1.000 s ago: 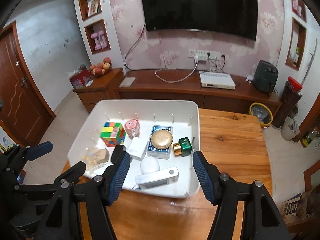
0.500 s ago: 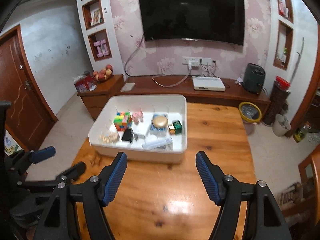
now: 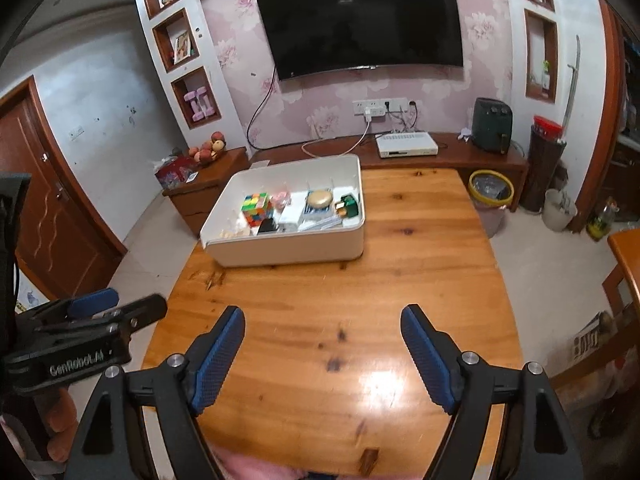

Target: Organize rigid objects

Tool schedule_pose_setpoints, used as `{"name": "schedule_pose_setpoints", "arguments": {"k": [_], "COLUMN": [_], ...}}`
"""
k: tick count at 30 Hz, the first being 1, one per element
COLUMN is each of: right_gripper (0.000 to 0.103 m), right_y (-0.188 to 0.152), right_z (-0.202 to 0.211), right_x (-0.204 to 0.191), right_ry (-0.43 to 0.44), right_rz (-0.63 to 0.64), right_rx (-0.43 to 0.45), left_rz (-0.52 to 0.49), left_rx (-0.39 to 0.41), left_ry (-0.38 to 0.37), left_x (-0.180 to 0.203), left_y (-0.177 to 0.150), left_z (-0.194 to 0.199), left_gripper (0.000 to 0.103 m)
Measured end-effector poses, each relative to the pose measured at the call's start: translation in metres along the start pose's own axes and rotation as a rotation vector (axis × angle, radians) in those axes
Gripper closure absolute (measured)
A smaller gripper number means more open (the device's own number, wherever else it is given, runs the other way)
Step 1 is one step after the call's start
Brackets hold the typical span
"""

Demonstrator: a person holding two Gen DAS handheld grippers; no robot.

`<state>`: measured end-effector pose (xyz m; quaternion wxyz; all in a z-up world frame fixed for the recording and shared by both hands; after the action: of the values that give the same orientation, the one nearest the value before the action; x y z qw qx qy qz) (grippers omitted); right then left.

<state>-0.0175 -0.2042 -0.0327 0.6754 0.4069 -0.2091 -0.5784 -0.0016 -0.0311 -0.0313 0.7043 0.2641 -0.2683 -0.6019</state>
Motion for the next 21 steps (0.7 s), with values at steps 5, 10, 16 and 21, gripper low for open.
{"name": "schedule_pose_setpoints", "arguments": {"k": [5, 10, 16, 21], "right_gripper": [0.022, 0.022, 0.022, 0.022], "right_y": [-0.01, -0.014, -0.02, -0.022], "right_z": [0.017, 0.031, 0.031, 0.033], "right_x": [-0.009, -0.013, -0.013, -0.017], "right_ry": [0.022, 0.042, 0.024, 0.008], "right_rz": [0.006, 0.008, 0.001, 0.012], "right_rx": [0.008, 0.031, 0.02, 0.028], "left_rz": [-0.044, -0.021, -0.029, -0.009], "left_rx": [0.013, 0.025, 0.083, 0.08], "left_ry": [0.005, -0.003, 0.031, 0.021], "left_x": [0.009, 0.01, 0.01, 0.006], "left_y": [-0.007, -0.015, -0.021, -0.023], "left_z": [0.011, 0.021, 0.03, 0.032], "left_gripper": [0.02, 0.016, 0.016, 0.016]}}
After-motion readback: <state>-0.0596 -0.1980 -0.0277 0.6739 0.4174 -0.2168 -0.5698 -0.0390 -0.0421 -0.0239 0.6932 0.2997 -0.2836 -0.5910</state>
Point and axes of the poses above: each gripper's, at about its wrist camera, not at the fingertips, and z roughly against the way its jaws point, x to its right, y to its top, the point moved 3 cm from there along -z, roughly the way its jaws point, and after that the axes turned 10 degrees about x, right-handed, at the moved point
